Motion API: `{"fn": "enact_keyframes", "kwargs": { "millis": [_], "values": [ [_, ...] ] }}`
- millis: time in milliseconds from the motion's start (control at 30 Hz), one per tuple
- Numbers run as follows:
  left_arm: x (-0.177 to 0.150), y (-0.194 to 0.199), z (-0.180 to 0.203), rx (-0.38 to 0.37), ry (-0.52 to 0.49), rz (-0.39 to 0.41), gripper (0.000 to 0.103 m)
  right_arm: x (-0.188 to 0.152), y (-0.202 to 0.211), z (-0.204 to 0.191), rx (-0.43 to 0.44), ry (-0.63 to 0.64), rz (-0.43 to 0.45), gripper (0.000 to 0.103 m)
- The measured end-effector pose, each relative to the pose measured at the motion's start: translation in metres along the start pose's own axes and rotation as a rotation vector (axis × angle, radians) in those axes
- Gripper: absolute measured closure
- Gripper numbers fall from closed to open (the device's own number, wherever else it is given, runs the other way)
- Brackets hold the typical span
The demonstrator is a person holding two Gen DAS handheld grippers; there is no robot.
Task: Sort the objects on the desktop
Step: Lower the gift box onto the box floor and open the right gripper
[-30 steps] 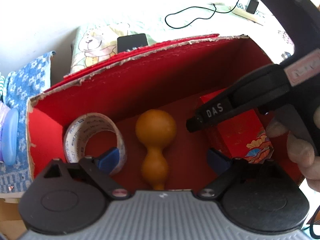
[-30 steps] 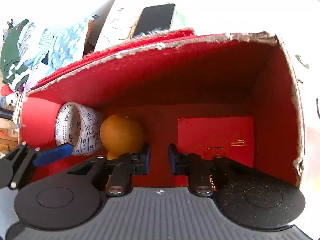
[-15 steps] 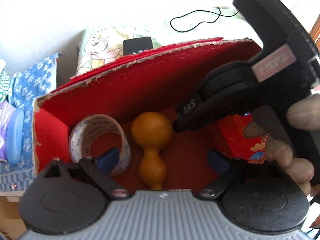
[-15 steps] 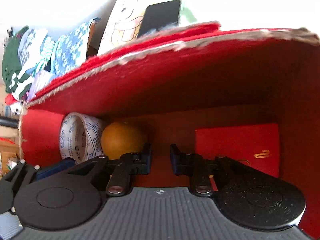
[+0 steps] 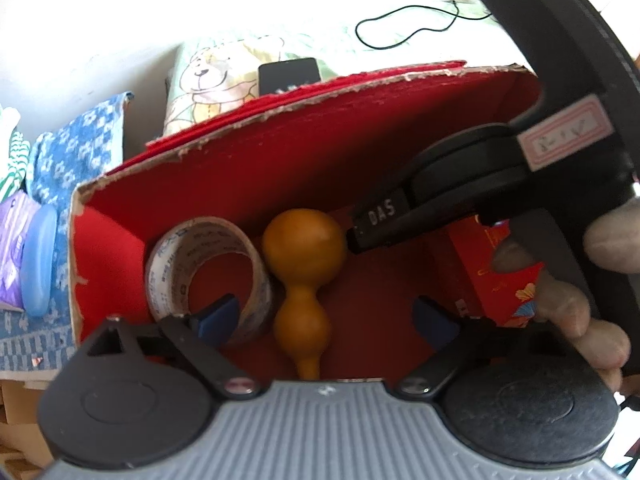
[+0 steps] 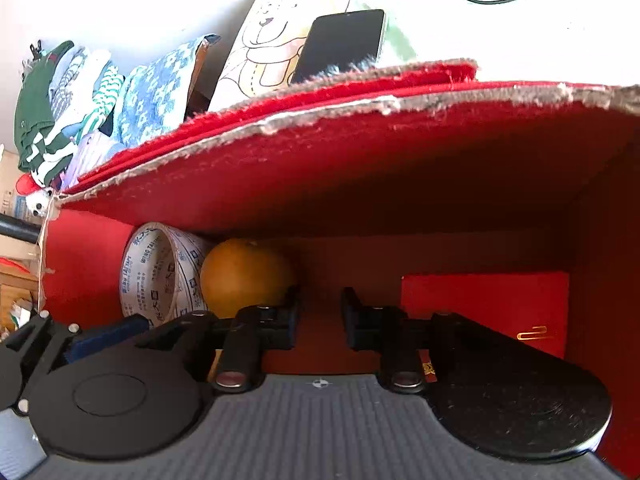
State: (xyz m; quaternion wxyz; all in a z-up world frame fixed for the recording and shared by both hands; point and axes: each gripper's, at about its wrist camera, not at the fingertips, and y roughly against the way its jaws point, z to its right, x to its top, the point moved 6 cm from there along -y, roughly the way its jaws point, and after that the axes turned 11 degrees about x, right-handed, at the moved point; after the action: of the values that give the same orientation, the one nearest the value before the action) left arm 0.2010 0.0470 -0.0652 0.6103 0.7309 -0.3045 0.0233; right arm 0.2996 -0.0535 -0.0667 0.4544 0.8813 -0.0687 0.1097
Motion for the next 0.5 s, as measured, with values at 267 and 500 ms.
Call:
{"fn": "enact_keyframes", "kwargs": {
  "millis": [267, 500],
  "values": [
    [0.001, -0.005, -0.003, 0.057, 0.004, -0.040, 0.008, 0.000, -0.001, -0.007, -0.025, 0.030, -0.015, 0.064],
    [0.000, -0.009, -0.006, 0.105, 0.018, -0.059, 0.008, -0.007, 0.017, -0.009, -0.024, 0.060, -0.009, 0.061]
  ]
}}
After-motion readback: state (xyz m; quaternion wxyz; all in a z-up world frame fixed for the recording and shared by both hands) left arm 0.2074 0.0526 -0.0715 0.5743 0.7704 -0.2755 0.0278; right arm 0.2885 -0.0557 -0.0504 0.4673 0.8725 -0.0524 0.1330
